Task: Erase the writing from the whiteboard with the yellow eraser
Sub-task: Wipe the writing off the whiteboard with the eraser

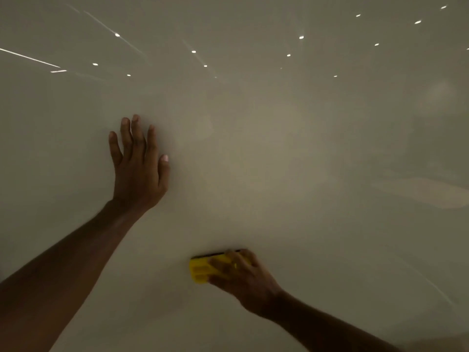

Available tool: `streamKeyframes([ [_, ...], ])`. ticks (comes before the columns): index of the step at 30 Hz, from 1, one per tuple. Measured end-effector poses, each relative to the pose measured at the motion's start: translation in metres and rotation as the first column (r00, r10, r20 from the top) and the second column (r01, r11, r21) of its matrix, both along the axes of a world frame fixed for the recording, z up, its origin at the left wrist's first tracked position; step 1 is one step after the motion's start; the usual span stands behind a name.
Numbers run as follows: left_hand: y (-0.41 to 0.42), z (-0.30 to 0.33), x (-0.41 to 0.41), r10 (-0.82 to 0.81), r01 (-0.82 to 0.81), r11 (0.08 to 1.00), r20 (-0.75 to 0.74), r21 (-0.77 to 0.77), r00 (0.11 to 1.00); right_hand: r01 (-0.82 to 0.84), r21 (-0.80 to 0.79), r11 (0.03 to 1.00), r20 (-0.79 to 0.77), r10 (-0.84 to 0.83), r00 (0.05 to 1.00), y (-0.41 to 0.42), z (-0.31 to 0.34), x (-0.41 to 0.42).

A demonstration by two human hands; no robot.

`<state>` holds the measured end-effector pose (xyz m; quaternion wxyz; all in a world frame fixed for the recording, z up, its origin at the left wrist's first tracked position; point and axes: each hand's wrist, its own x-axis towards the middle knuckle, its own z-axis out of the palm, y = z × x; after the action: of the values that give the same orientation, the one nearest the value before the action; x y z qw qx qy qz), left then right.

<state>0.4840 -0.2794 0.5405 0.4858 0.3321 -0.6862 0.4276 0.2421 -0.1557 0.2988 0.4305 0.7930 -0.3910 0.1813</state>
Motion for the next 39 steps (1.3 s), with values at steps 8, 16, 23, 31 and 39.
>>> streamKeyframes([
  [8, -0.01, 0.017, 0.018, -0.008, 0.008, 1.0, 0.004, -0.03, 1.0, 0.348, -0.28, 0.895, 0.763, -0.012, 0.646, 0.012, 0.181, -0.07],
  [16, -0.015, 0.041, 0.027, -0.038, 0.037, 0.999, -0.027, -0.023, 0.999, 0.101, -0.226, 0.969, 0.354, -0.015, 0.935, -0.005, 0.141, -0.006],
  [23, -0.016, 0.06, 0.047, -0.016, 0.015, 1.0, -0.049, -0.016, 0.999, 0.115, -0.195, 0.974, 0.165, -0.083, 0.983, -0.017, 0.214, -0.012],
  [31, -0.027, 0.074, 0.077, 0.039, -0.041, 0.998, -0.04, -0.048, 0.998, 0.44, -0.29, 0.85, 0.845, 0.011, 0.535, -0.02, 0.348, 0.002],
  [39, -0.042, 0.08, 0.105, 0.056, -0.061, 0.994, -0.057, -0.087, 0.997, 0.074, -0.34, 0.938, 0.036, -0.066, 0.997, -0.052, 0.323, 0.076],
])
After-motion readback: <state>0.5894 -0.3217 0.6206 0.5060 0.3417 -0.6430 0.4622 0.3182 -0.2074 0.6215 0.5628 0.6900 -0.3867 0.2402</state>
